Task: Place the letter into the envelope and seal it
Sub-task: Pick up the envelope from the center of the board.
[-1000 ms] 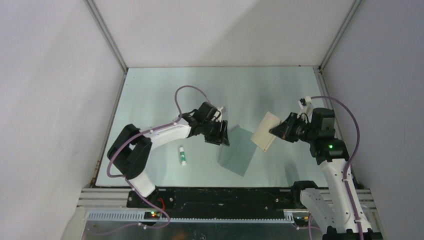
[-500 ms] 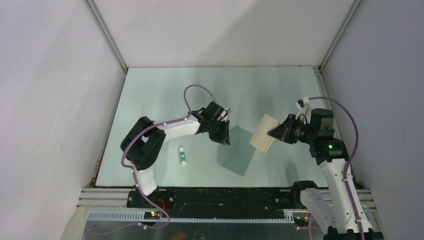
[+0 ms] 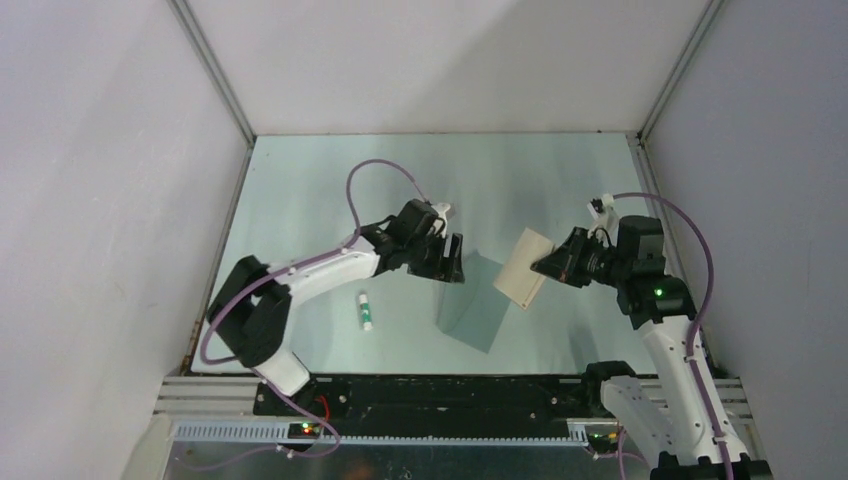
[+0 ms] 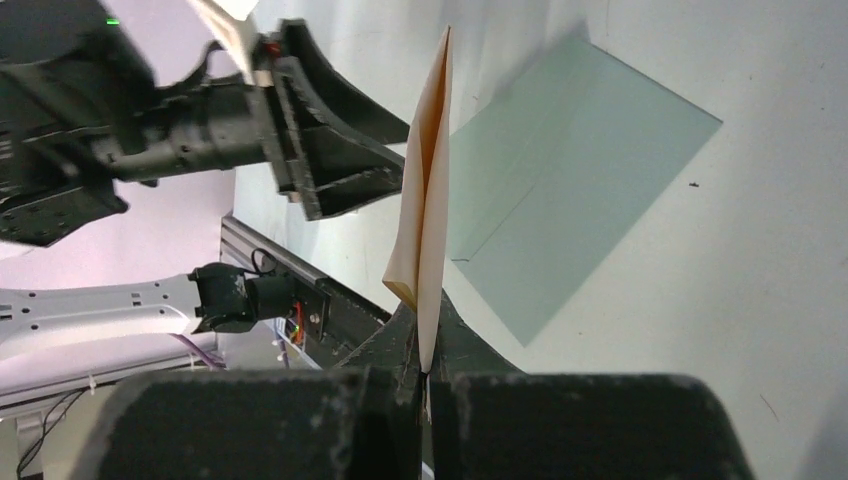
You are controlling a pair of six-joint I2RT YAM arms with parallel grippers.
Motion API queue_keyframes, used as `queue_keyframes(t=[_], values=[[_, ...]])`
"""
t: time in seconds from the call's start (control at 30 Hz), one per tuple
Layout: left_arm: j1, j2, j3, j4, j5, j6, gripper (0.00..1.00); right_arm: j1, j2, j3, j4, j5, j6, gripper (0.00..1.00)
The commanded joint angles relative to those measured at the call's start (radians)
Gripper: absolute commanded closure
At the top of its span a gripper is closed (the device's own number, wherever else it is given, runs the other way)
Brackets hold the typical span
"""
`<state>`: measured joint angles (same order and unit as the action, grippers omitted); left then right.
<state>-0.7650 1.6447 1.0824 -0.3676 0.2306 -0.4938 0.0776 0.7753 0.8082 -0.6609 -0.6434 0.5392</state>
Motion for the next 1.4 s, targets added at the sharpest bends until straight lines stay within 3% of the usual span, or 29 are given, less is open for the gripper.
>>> queue_keyframes(t=[0.0,0.33,0.6,0.73,0.8,0.87,0.9,0.97,1.0,1.1,1.37], values=[[-0.005,-0.088,-0.043,0.056,-0.102,0.022,0.20,0.018,0.006,0.029,0.043,-0.010,0.010,1.00],[-0.004,0.018,-0.060,0.120,-0.076,0.019,0.23,0.038,0.009,0.030,0.047,-0.003,0.015,1.00],[-0.006,0.124,-0.048,0.215,0.140,-0.028,0.33,0.053,0.019,0.029,0.046,0.005,0.018,1.00],[-0.006,0.160,-0.051,0.251,0.172,-0.075,0.39,0.062,0.018,0.031,0.077,-0.005,0.041,1.00],[-0.007,0.172,-0.054,0.270,0.170,-0.086,0.47,0.070,0.022,0.034,0.083,0.001,0.052,1.00],[-0.006,0.177,-0.046,0.282,0.170,-0.091,0.64,0.085,0.031,0.041,0.072,0.023,0.056,1.00],[-0.004,0.170,-0.041,0.278,0.170,-0.092,0.82,0.101,0.040,0.045,0.061,0.033,0.056,1.00],[-0.003,0.127,-0.016,0.245,0.166,-0.084,0.97,0.133,0.049,0.068,0.033,0.108,0.066,1.00],[-0.003,0.104,-0.001,0.233,0.149,-0.079,0.99,0.147,0.051,0.075,0.023,0.138,0.072,1.00],[-0.003,-0.024,0.040,0.127,0.085,-0.053,1.00,0.226,0.050,0.108,-0.023,0.301,0.143,1.00],[-0.026,-0.167,0.226,-0.243,-0.194,-0.014,1.00,0.390,0.066,0.122,0.086,0.431,0.301,1.00]])
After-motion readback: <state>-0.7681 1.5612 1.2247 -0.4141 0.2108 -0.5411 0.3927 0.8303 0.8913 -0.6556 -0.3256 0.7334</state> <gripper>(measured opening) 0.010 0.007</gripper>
